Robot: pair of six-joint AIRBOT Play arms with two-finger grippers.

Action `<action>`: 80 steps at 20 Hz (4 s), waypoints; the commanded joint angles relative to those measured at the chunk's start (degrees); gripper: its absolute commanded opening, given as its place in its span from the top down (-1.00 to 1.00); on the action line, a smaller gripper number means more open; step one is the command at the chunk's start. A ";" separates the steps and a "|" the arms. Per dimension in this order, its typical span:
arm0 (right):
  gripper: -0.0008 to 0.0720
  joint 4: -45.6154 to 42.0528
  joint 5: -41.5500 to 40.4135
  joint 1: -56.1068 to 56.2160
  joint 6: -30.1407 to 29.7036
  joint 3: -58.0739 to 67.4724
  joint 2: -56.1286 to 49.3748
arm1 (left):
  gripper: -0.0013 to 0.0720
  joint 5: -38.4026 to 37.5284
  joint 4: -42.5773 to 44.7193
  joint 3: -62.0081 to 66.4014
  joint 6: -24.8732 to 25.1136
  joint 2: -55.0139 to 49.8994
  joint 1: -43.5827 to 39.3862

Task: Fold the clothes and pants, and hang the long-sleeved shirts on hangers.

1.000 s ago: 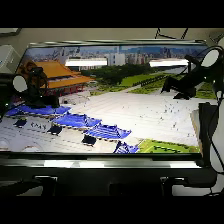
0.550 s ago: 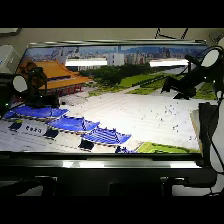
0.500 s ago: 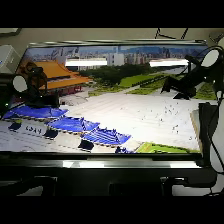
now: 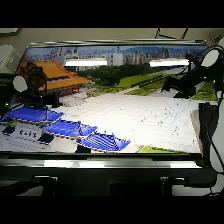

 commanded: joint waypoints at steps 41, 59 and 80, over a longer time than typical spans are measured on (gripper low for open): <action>-0.88 0.00 -3.41 0.07 -1.73 -0.02 -3.54 | -0.98 40.09 -44.98 35.47 -4.83 -47.89 34.91; -0.88 -3.23 -9.79 0.07 -6.27 8.85 6.36 | 0.90 19.58 -43.56 35.45 26.86 -8.61 20.72; -0.88 2.71 4.13 0.07 -7.45 -9.55 13.57 | -0.31 23.89 -22.69 -14.75 -16.55 -2.54 -24.87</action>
